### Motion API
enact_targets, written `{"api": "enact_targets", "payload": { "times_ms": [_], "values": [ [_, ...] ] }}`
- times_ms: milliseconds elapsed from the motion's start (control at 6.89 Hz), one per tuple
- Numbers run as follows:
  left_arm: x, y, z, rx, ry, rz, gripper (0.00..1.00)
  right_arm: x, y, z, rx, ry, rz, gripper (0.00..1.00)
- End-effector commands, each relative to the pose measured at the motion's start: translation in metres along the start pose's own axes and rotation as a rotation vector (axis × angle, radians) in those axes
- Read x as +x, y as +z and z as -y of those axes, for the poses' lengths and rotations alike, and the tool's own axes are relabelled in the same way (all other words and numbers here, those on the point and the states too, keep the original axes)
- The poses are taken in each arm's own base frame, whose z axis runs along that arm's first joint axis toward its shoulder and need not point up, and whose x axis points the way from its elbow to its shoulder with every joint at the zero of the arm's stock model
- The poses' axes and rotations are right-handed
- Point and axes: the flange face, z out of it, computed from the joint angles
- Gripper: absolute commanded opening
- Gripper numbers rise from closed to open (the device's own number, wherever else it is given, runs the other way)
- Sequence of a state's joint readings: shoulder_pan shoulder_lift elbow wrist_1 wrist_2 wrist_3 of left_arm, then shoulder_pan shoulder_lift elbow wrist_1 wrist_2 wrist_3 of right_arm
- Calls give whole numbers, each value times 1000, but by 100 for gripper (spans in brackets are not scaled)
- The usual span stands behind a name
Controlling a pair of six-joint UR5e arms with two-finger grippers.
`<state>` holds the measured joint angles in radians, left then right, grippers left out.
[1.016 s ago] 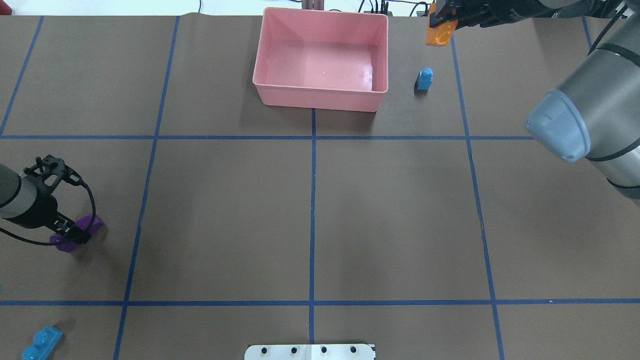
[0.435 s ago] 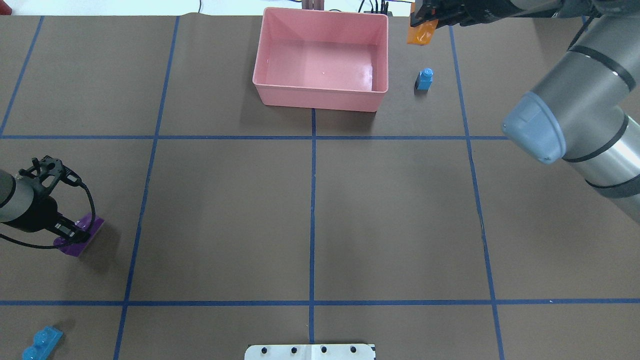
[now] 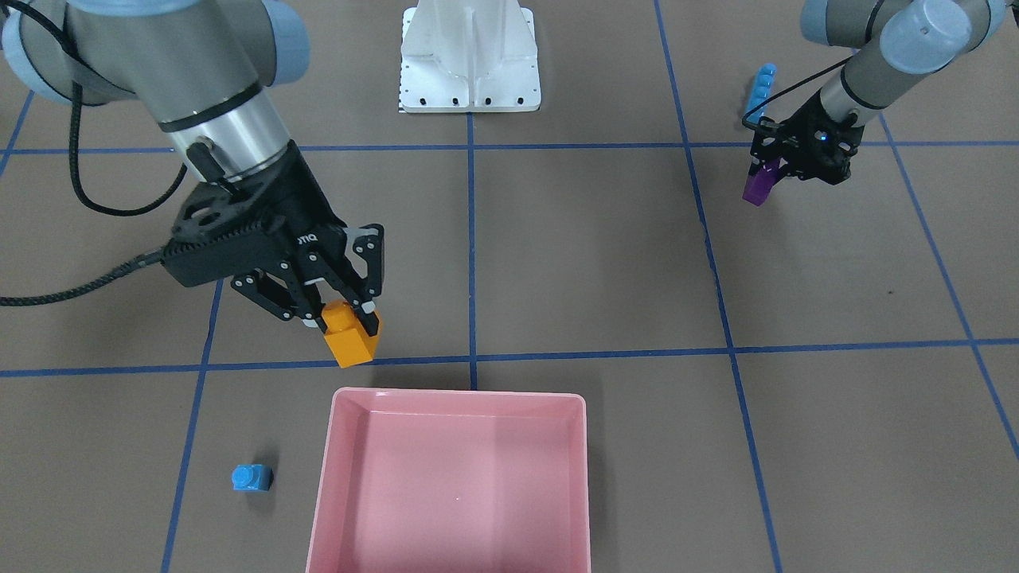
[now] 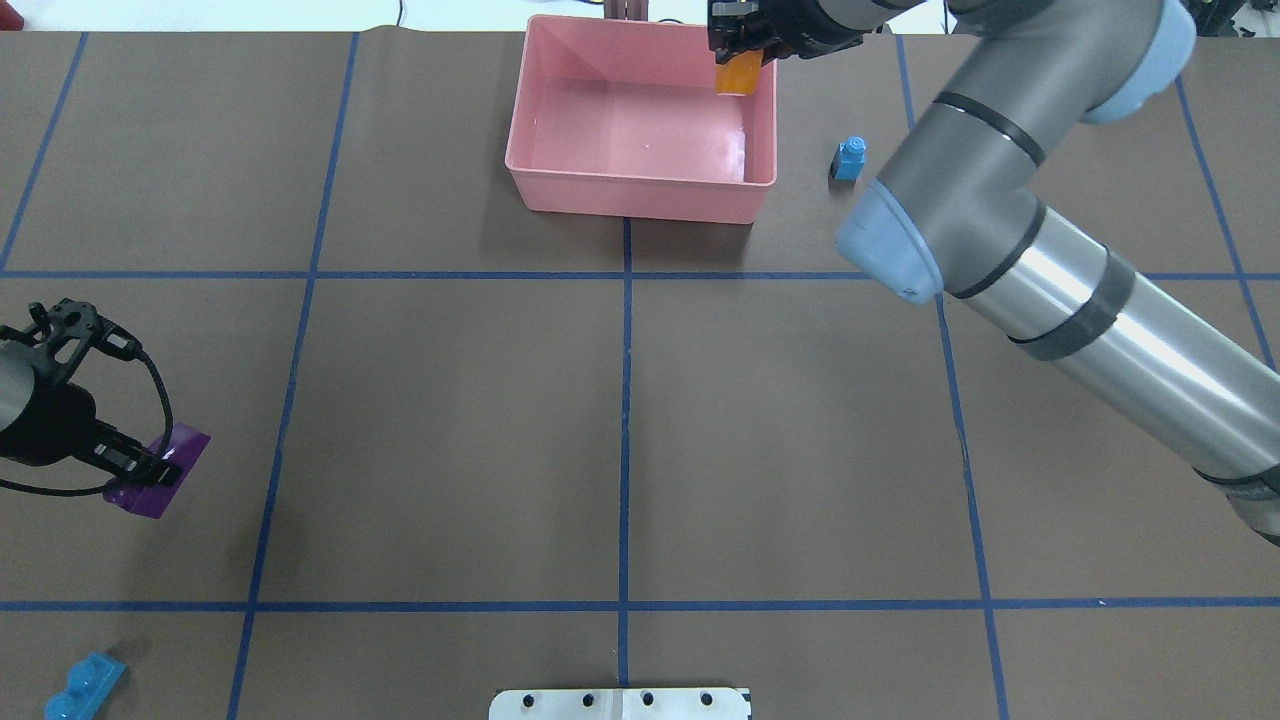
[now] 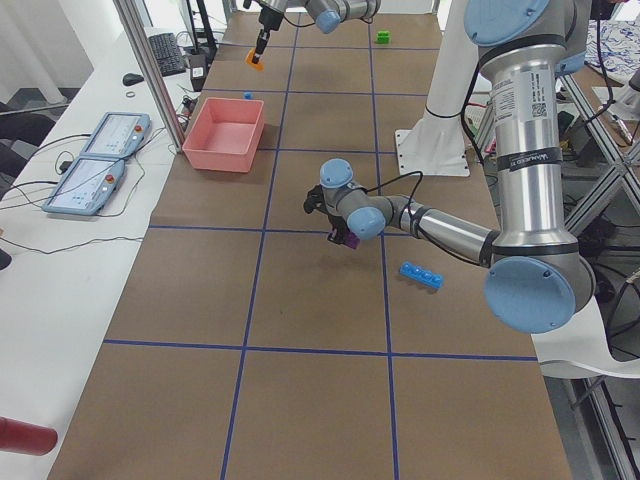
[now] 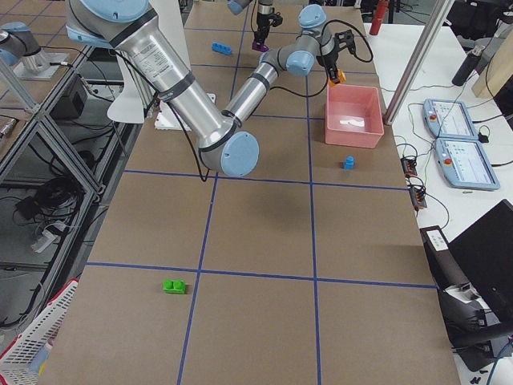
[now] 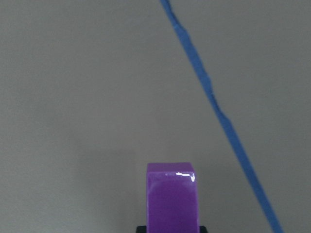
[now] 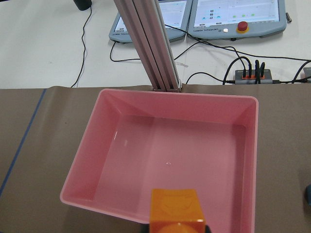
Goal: Put all blocks into box
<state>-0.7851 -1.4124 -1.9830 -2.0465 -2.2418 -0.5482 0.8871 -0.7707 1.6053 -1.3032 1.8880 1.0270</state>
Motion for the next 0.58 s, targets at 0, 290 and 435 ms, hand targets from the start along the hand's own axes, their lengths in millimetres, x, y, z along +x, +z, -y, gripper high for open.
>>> {"api": "enact_targets", "payload": {
  "times_ms": [0, 290, 435],
  "values": [
    [9, -19, 7, 37, -3, -17, 0, -5, 84, 26, 29, -8, -25, 0],
    [18, -30, 10, 50, -28, -46, 0, 8, 136, 26, 54, -15, -59, 0],
    [23, -46, 23, 84, -60, -64, 0, -9, 164, 15, 63, -29, -109, 0]
  ]
}}
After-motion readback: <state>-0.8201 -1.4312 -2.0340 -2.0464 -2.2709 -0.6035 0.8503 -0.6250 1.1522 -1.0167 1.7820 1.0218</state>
